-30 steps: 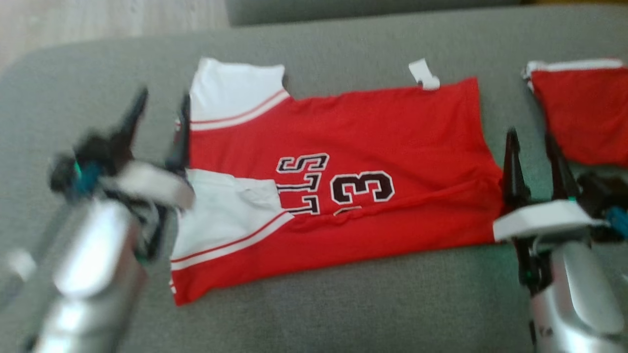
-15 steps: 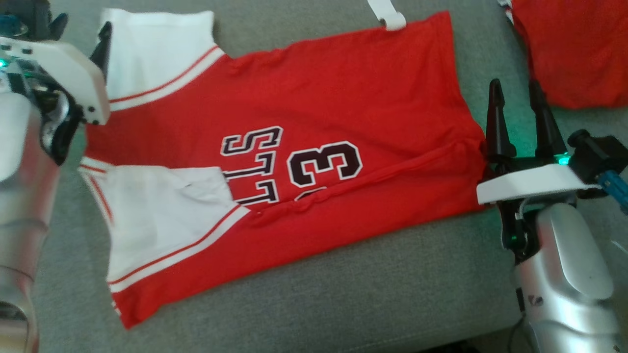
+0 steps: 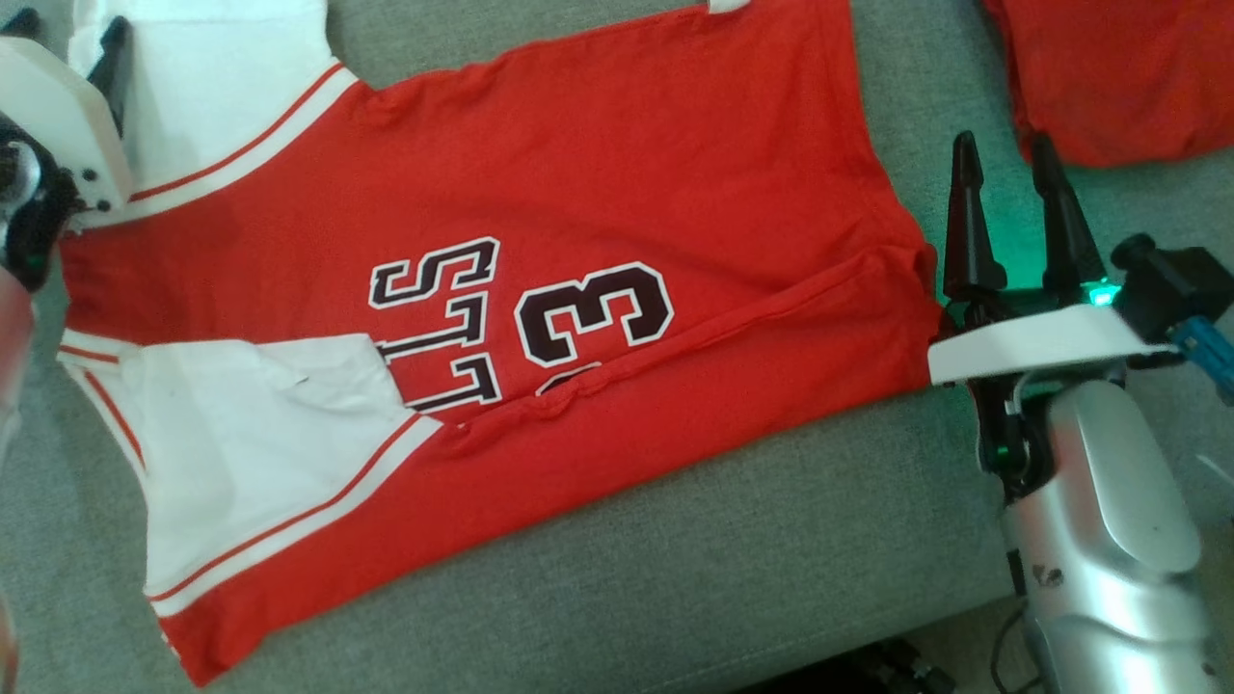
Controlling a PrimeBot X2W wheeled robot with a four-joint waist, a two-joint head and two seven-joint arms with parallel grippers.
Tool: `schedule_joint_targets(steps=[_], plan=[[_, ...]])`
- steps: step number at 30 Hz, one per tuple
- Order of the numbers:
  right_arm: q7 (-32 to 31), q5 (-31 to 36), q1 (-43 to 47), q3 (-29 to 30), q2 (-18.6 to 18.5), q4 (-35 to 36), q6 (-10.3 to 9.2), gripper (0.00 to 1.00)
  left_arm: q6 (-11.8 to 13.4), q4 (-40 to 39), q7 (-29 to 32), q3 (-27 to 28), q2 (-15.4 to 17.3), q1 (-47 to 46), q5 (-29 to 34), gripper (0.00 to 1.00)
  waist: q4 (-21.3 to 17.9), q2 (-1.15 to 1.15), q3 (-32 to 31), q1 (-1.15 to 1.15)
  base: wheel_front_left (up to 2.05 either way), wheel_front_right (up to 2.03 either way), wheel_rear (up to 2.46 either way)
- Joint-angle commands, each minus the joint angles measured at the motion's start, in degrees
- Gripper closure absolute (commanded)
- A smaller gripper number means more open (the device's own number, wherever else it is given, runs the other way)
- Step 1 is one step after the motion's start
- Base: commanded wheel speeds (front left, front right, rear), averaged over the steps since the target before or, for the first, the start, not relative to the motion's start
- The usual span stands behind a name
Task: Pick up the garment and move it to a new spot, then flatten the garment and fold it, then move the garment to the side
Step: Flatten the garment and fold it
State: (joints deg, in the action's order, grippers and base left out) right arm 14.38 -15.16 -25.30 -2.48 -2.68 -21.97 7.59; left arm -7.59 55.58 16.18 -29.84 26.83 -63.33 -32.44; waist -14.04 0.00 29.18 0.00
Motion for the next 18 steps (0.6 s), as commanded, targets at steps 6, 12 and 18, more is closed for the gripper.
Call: schedule_joint_targets(steps=[6,12,18], plan=[[0.6,-0.1,-0.4,-1.0,-0.2,2.0,-0.10,0.00,0.1,0.6,5.4,-1.4,2.1,-2.0,-4.3,0.60,0.0,0.00,0.2,0.00,0.00,0.00,0.00],[0.6,1.5,-0.9,0.4,-0.2,1.1,-0.10,0.00,0.1,-2.4,8.1,-4.3,1.7,-0.9,-10.1,1.00,1.5,0.00,-1.2,0.00,0.00,0.00,0.00],[-0.3,5.3,-2.7,0.8,-0.2,-0.5,-0.10,0.00,0.1,-5.5,0.1,-6.1,1.3,-0.5,-12.0,1.00,4.4,0.00,-4.4,0.00,0.00,0.00,0.00]])
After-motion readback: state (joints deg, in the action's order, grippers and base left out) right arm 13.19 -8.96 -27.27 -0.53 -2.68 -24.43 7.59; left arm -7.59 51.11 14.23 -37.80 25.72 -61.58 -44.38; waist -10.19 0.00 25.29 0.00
